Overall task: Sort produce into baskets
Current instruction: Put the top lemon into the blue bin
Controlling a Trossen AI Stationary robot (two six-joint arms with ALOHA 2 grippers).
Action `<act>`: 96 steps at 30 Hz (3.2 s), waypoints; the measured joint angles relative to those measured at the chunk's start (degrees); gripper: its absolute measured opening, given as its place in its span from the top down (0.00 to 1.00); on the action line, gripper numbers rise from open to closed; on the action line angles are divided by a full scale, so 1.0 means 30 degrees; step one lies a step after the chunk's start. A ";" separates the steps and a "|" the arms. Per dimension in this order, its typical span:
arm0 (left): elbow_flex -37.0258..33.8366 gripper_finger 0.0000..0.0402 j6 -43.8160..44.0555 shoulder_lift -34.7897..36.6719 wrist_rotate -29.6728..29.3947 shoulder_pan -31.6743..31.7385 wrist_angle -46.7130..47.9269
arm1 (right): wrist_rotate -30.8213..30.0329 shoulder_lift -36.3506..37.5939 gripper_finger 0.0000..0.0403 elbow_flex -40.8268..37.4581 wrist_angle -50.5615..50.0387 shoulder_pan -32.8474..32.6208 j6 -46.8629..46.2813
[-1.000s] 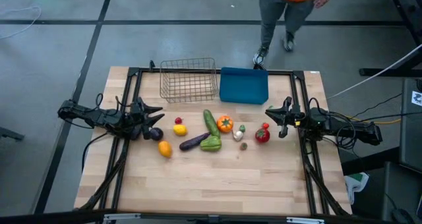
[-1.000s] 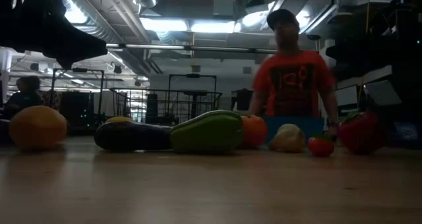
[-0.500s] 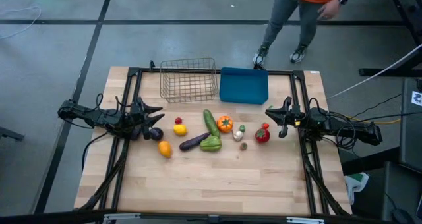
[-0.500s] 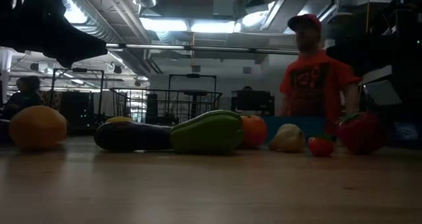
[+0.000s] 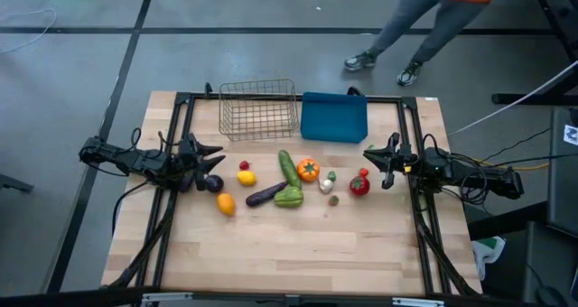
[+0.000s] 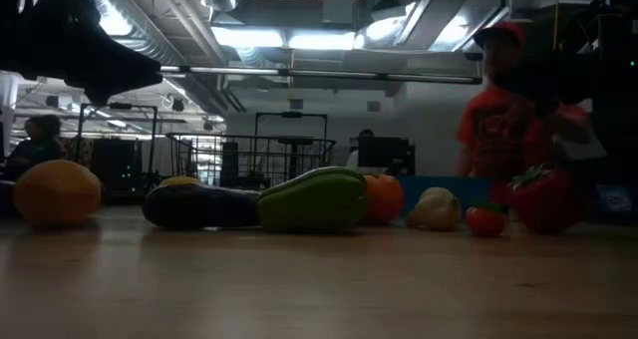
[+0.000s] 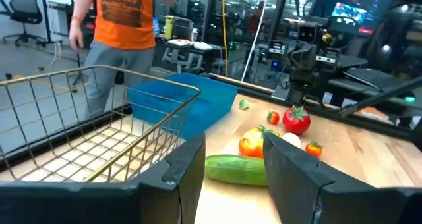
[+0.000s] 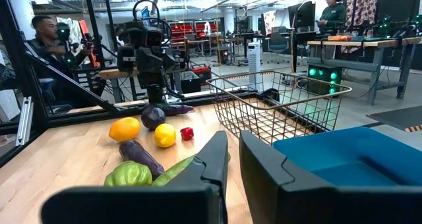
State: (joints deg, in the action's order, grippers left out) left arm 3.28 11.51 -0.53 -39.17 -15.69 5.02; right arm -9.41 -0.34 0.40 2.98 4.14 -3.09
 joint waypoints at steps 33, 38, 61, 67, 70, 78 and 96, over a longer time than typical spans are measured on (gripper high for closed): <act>-0.0006 0.35 -0.0646 -0.2273 -0.0528 0.0047 -0.4060 | 0.0000 -0.0004 0.90 0.0000 0.0015 0.0000 0.0000; 0.0028 0.35 -0.2202 -0.5328 -0.0528 0.0047 -0.7524 | 0.0000 0.0000 0.90 0.0000 0.0019 0.0000 -0.0003; 1.0333 0.35 -0.1409 -1.9744 0.3423 0.0381 0.2757 | 0.0000 -0.0007 0.90 -0.0007 0.0022 0.0000 -0.0001; 1.1913 0.35 -0.0318 -2.2234 0.4336 0.1709 0.5931 | 0.0000 -0.0007 0.90 -0.0001 0.0023 0.0000 -0.0001; 1.2325 0.35 0.0279 -2.3130 0.5656 0.2502 0.6699 | 0.0000 -0.0007 0.90 -0.0007 0.0022 0.0000 0.0000; 1.2336 0.35 0.0035 -2.4859 0.7776 0.3749 0.6750 | 0.0000 -0.0007 0.90 0.0000 0.0022 0.0000 -0.0007; 1.2336 0.35 -0.0344 -2.7328 0.9035 0.4159 0.8109 | 0.0000 -0.0007 0.90 0.0000 0.0015 0.0003 -0.0006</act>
State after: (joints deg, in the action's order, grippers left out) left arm 40.29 10.48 -82.51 -12.07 -3.22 29.34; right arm -9.41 -0.36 0.40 3.03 4.15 -3.11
